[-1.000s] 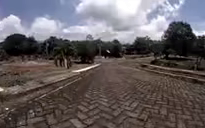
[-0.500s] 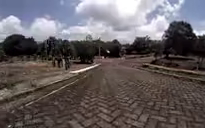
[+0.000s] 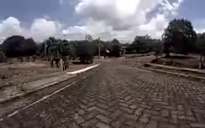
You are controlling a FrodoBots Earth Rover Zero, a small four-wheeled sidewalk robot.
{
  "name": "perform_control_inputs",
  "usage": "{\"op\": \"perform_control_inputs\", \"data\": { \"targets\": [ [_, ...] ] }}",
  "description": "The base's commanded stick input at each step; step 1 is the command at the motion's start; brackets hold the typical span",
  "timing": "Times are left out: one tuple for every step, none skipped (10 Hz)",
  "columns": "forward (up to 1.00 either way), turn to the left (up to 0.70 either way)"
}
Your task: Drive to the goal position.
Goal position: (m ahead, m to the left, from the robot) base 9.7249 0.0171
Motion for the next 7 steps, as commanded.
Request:
{"op": "perform_control_inputs", "data": {
  "targets": [
    [0.70,0.00],
    [0.70,0.00],
    [0.70,0.00],
    [0.70,0.00],
    [0.70,0.00],
    [0.70,0.00],
    [0.70,0.00]
  ]
}}
